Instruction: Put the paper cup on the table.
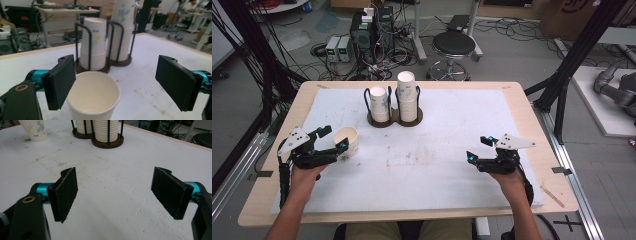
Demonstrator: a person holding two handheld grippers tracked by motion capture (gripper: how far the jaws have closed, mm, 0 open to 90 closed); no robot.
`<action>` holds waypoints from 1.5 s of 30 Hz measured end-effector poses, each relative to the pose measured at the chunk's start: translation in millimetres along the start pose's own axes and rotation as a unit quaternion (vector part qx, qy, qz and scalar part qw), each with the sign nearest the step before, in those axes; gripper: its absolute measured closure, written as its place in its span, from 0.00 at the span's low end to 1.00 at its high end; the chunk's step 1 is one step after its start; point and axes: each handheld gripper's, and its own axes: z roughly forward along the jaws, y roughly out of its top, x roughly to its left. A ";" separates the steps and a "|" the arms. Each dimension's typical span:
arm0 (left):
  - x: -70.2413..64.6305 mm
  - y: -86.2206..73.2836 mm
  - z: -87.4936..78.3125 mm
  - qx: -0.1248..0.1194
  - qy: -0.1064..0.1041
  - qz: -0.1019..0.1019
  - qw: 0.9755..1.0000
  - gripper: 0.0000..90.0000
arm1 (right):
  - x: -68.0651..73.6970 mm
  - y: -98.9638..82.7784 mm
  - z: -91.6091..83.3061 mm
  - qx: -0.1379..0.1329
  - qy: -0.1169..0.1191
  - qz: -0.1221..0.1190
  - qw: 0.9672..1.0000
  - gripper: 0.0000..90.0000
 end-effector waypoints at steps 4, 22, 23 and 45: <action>-7.3 -0.2 7.9 -0.010 -0.028 -0.004 1.000 0.18 | -1.1 -1.7 -3.3 0.001 -0.008 0.005 1.000 0.25; -36.8 -7.7 22.1 -0.001 -0.091 0.016 0.996 0.18 | 3.1 -5.3 -14.4 -0.002 -0.021 0.015 1.000 0.25; -36.6 -8.0 21.7 0.001 -0.090 0.019 0.996 0.18 | 3.4 -5.1 -14.3 -0.001 -0.020 0.016 1.000 0.25; -35.8 -10.2 21.3 0.000 -0.082 0.023 0.996 0.19 | 4.9 -5.3 -11.4 0.002 -0.016 0.014 1.000 0.25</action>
